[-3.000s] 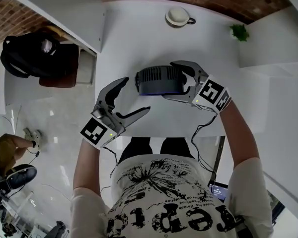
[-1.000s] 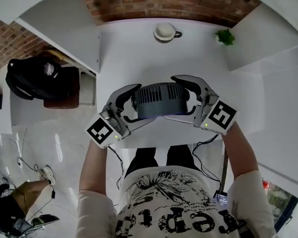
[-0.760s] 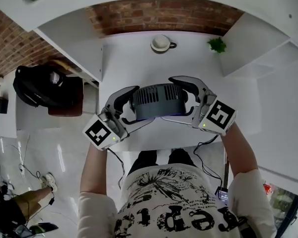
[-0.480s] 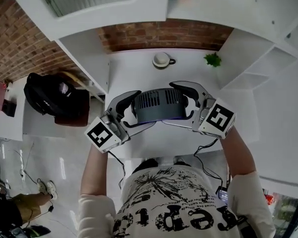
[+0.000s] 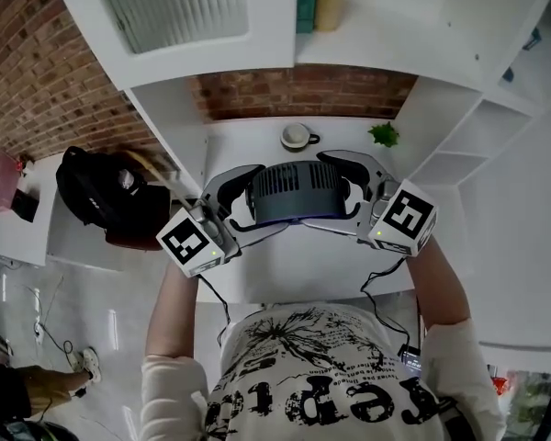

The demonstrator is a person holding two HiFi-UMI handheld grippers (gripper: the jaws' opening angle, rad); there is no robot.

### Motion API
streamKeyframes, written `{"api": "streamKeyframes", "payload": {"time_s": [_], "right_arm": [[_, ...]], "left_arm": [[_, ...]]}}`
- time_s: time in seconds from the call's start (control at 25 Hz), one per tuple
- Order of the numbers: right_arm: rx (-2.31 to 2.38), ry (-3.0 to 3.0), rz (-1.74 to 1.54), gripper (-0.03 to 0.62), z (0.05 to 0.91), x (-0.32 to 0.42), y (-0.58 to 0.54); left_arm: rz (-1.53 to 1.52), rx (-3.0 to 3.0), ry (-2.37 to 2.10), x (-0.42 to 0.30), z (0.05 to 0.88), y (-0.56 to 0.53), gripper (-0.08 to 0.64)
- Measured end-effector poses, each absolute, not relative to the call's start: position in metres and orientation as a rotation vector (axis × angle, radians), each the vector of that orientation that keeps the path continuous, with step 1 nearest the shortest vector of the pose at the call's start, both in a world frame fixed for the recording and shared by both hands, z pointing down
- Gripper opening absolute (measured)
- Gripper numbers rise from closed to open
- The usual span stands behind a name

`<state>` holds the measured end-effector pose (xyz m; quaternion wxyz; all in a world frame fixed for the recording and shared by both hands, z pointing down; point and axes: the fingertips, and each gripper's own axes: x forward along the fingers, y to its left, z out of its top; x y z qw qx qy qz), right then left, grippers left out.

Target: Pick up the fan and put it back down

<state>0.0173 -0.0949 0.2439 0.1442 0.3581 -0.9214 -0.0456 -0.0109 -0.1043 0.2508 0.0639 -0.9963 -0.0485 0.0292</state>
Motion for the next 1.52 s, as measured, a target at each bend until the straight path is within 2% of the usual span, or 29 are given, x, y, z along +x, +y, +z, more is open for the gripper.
{"api": "streamKeyframes", "payload": {"time_s": [0.72,1.52], "right_arm": [[1.033,-2.670,0.016,0.454,0.286,0.025,-0.120],[0.973,-2.630,0.318,0.454,0.438,0.025,-0.172]], "left_arm": [[0.019,-3.067,-0.175,-0.004,0.292,-0.128,0.416],[-0.273,-3.191,-0.227,-0.003,0.451,-0.176,0.414]]}}
